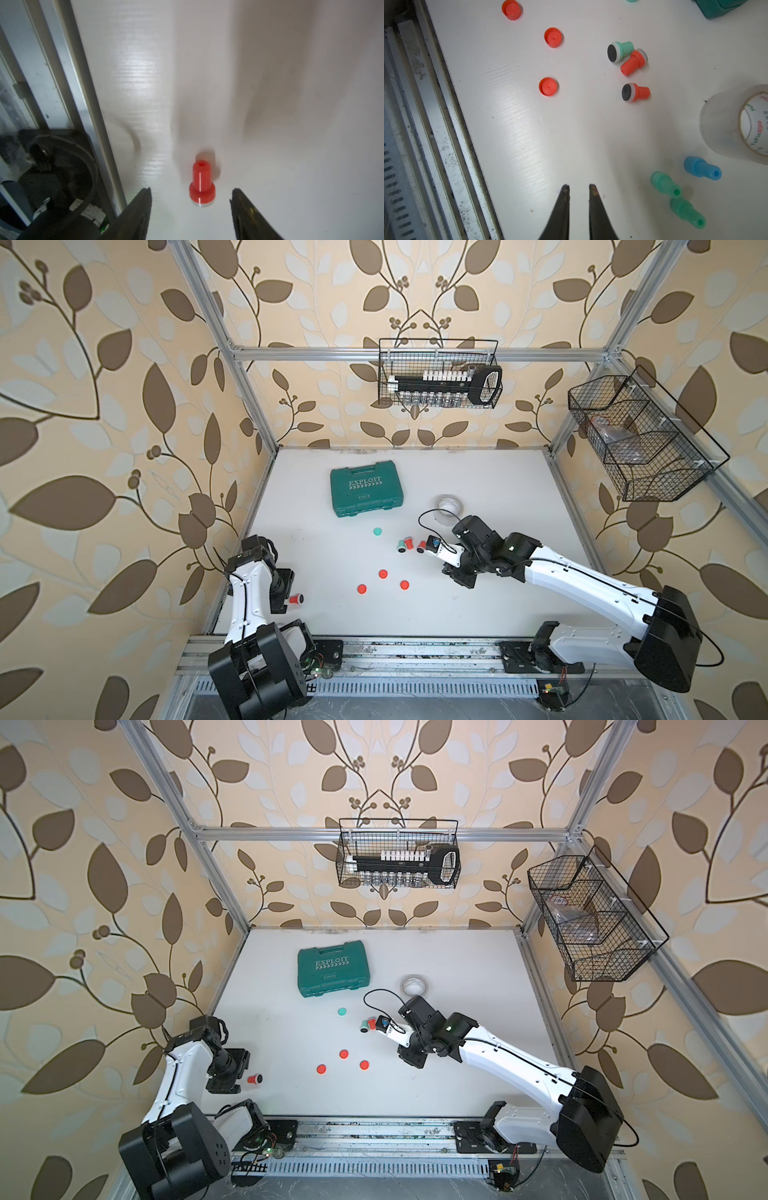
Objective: Close the stamp cap
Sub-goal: Pick up the stamp from the center of the board.
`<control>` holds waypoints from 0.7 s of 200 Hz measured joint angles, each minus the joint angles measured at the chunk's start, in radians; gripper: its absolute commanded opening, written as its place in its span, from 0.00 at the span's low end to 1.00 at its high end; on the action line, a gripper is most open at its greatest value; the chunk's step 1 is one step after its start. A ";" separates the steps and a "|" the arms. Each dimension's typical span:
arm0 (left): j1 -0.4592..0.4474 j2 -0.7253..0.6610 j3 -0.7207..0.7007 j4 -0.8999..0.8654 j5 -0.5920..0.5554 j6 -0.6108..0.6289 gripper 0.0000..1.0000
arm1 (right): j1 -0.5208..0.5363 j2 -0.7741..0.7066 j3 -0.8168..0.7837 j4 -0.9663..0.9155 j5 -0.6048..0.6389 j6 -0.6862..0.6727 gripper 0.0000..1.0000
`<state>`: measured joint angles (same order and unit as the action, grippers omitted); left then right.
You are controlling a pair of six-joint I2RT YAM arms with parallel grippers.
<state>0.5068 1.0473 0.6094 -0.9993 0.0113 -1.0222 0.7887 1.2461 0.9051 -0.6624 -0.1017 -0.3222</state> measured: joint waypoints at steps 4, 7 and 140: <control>-0.007 0.002 -0.008 -0.001 0.003 -0.005 0.65 | 0.000 -0.003 0.000 0.000 0.000 0.001 0.16; -0.012 0.003 -0.014 -0.002 0.005 -0.008 0.65 | 0.000 -0.006 0.000 0.001 0.000 0.003 0.16; -0.164 0.157 0.006 0.105 -0.018 -0.016 0.58 | 0.000 -0.080 0.000 0.010 -0.029 0.011 0.18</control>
<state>0.3424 1.2045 0.6151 -0.8948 -0.0071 -1.0386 0.7887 1.1660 0.9051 -0.6525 -0.1310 -0.3107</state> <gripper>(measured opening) 0.584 0.176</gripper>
